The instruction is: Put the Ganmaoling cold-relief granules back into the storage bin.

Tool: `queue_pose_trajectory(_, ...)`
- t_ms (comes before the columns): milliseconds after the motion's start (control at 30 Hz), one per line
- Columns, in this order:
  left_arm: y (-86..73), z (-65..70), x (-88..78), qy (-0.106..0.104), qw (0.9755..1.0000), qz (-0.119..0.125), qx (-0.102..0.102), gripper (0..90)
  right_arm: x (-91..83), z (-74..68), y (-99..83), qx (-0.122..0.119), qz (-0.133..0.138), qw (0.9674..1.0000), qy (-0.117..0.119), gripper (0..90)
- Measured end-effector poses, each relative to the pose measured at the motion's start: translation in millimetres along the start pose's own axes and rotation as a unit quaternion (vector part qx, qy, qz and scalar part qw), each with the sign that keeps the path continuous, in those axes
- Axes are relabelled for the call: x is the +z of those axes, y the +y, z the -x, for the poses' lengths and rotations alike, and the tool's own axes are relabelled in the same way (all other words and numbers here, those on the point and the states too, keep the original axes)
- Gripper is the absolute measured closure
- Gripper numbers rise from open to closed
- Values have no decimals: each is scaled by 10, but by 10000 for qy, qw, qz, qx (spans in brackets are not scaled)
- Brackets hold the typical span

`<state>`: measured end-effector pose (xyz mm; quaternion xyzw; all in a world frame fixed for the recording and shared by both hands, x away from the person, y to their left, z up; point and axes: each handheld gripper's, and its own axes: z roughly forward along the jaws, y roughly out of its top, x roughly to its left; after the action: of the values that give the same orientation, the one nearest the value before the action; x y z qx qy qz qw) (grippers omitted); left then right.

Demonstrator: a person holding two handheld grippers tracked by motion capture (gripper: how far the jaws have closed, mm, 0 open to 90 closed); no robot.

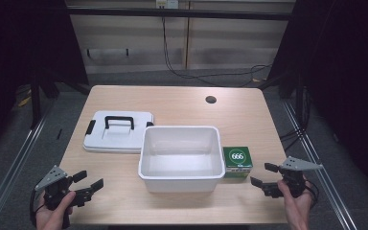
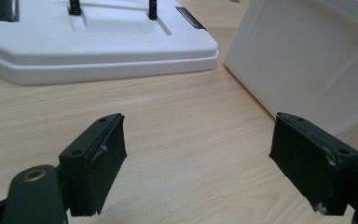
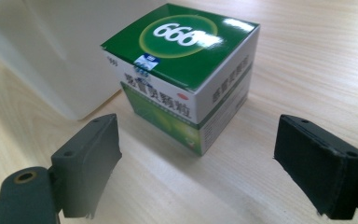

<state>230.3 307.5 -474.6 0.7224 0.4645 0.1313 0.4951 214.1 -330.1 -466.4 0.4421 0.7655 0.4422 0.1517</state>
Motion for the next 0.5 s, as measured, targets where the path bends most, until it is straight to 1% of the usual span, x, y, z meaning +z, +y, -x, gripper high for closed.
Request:
queue_pose_trajectory(33, -1, 15, 12, -14, 10000, 12, -26, 176, -15, -20, 34, -9, -46, 10000, -82, 135)
queue_pose_trajectory(67, -1, 15, 12, -14, 10000, 12, -26, 176, -32, -24, 63, -88, -94, 9999, -15, 138)
queue_pose_trajectory(100, -2, 14, 14, -20, 10000, -8, -12, 176, -53, -33, 91, -149, -79, 9999, -17, 136)
queue_pose_trajectory(133, -5, 12, 17, -19, 10000, -29, 1, 176, -53, -33, 91, -149, -79, 9999, -17, 136)
queue_pose_trajectory(167, -10, 22, 26, -32, 10000, -31, -57, 176, -68, -40, 121, -174, -54, 9998, -68, 132)
queue_pose_trajectory(200, -8, 24, 29, -26, 10000, -62, 16, 176, -83, -34, 187, -301, -95, 9995, 48, 134)
queue_pose_trajectory(233, -8, 24, 29, -26, 10000, -62, 16, 176, -83, -34, 187, -301, -95, 9995, 48, 134)
queue_pose_trajectory(267, -2, 22, 29, -61, 10000, -62, 37, 176, -80, -33, 244, -378, -227, 9990, 22, 137)
queue_pose_trajectory(300, -2, 22, 29, -61, 10000, -62, 37, 176, -79, -39, 275, -459, -270, 9986, -63, 137)
queue_pose_trajectory(333, -3, 25, 35, -64, 10000, -44, -16, 176, -79, -39, 275, -459, -270, 9986, -63, 137)
queue_pose_trajectory(367, -4, 19, 41, -67, 9999, -71, -27, 176, -70, -63, 341, -732, -394, 9964, -140, 137)
queue_pose_trajectory(433, -5, 18, 42, -67, 9999, -71, -34, 176, -71, -82, 387, -838, -410, 9955, -152, 135)
queue_pose_trajectory(467, -4, 20, 42, -67, 9999, -70, -36, 176, -71, -82, 387, -838, -410, 9955, -152, 135)
queue_pose_trajectory(500, -4, 28, 40, -64, 10000, -58, -43, 176, -68, -102, 444, -940, -448, 9945, -120, 136)
